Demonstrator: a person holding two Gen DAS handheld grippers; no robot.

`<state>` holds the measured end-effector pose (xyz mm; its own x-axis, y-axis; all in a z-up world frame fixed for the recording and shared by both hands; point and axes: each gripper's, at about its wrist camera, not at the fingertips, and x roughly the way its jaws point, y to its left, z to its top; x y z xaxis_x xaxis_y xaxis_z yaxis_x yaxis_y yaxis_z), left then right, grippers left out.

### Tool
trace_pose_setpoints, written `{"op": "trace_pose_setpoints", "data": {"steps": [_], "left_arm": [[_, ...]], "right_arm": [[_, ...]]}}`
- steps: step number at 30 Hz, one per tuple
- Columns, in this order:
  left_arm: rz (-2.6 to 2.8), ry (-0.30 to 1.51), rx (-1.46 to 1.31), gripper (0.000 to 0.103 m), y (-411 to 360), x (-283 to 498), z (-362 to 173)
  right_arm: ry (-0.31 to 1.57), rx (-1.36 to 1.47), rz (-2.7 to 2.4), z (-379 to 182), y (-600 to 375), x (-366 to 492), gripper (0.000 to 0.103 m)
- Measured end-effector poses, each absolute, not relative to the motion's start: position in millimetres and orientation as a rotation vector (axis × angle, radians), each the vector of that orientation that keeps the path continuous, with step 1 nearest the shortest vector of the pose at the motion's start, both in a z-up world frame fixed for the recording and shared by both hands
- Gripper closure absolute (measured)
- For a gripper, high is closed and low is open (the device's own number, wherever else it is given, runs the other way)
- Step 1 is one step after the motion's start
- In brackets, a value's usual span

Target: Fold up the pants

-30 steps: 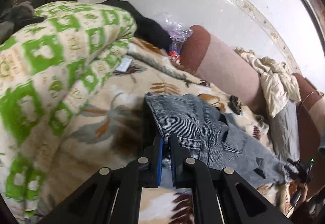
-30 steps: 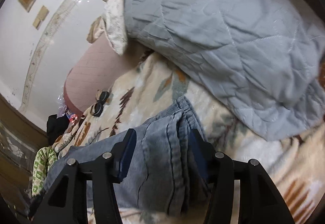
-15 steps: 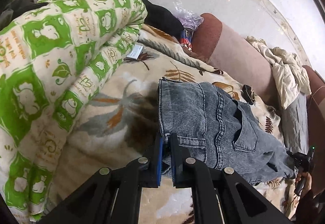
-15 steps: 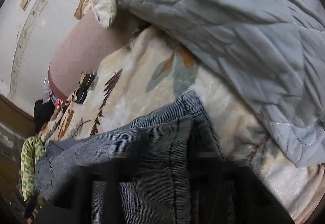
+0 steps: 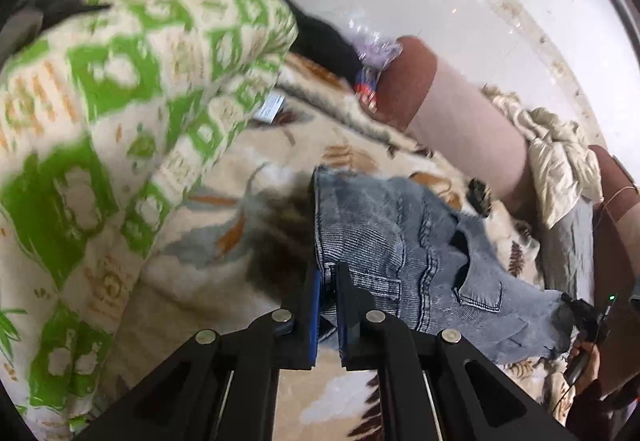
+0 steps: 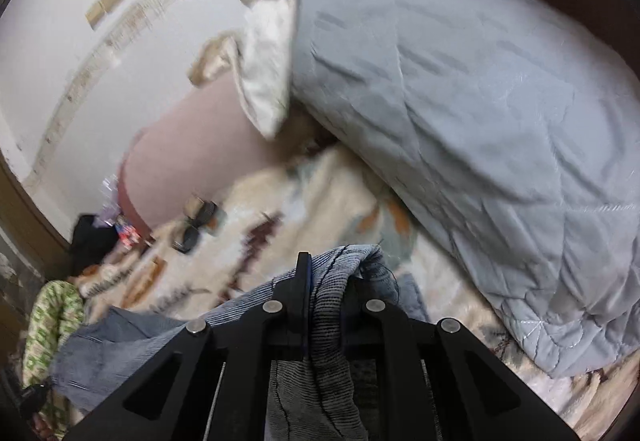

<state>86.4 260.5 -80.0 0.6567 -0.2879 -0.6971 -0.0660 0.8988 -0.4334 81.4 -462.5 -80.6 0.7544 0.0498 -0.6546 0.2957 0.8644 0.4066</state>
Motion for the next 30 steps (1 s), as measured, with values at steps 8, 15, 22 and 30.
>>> {"op": "trace_pose_setpoints", "data": {"steps": [8, 15, 22, 30], "left_arm": [[-0.119, 0.842, -0.448, 0.096, 257, 85, -80], [-0.117, 0.837, -0.474, 0.096, 259, 86, -79], [-0.103, 0.834, -0.473, 0.096, 257, 86, -79], [-0.115, 0.811, -0.482, 0.096, 257, 85, -71]], "right_arm": [[0.783, 0.687, -0.101, -68, -486, 32, 0.054], [0.903, 0.667, -0.061, -79, -476, -7, 0.054], [0.990, 0.705, -0.018, -98, -470, 1, 0.054], [0.958, 0.593, 0.004, -81, -453, 2, 0.094]]}}
